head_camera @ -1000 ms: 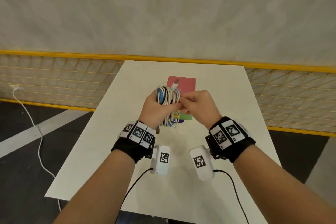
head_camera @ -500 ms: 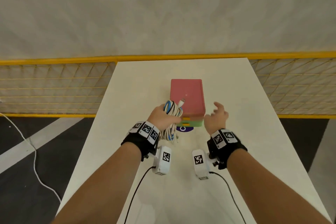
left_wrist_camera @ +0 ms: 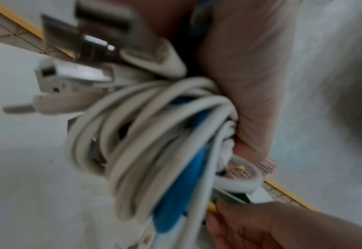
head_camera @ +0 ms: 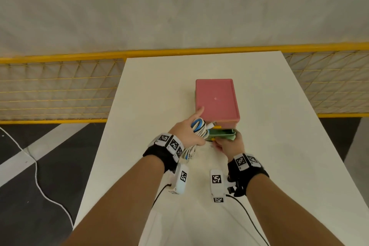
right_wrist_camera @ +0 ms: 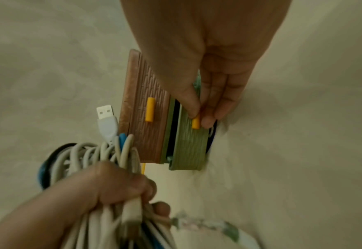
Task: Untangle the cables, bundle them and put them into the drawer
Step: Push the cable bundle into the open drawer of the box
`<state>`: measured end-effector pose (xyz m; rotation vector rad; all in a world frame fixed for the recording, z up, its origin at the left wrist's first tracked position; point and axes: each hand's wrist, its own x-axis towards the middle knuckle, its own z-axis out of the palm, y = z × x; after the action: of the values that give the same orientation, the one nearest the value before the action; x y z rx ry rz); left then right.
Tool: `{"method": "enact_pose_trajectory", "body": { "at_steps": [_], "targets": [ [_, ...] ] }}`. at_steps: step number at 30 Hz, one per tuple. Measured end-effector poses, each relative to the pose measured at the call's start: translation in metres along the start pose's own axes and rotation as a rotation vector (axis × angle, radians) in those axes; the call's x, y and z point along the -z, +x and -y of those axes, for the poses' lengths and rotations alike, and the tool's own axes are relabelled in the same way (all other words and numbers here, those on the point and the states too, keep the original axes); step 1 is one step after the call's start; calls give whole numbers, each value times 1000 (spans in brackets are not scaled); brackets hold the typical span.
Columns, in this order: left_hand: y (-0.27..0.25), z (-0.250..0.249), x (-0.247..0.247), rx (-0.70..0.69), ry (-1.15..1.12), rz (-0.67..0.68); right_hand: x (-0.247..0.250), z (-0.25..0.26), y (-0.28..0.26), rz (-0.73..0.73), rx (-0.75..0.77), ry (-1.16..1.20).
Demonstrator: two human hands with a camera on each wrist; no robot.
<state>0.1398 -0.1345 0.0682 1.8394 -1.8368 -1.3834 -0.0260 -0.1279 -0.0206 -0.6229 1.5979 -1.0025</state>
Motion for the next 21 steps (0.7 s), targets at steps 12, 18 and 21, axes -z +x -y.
{"method": "enact_pose_trajectory", "body": {
  "at_steps": [12, 18, 21],
  "targets": [
    [-3, 3, -6, -13, -11, -4, 20, 8, -18, -134, 128, -507],
    [-6, -3, -9, 28, 33, -10, 27, 6, -7, 27, 203, -622],
    [-8, -7, -10, 48, 75, -13, 40, -11, -22, 105, 205, -660]
  ]
}}
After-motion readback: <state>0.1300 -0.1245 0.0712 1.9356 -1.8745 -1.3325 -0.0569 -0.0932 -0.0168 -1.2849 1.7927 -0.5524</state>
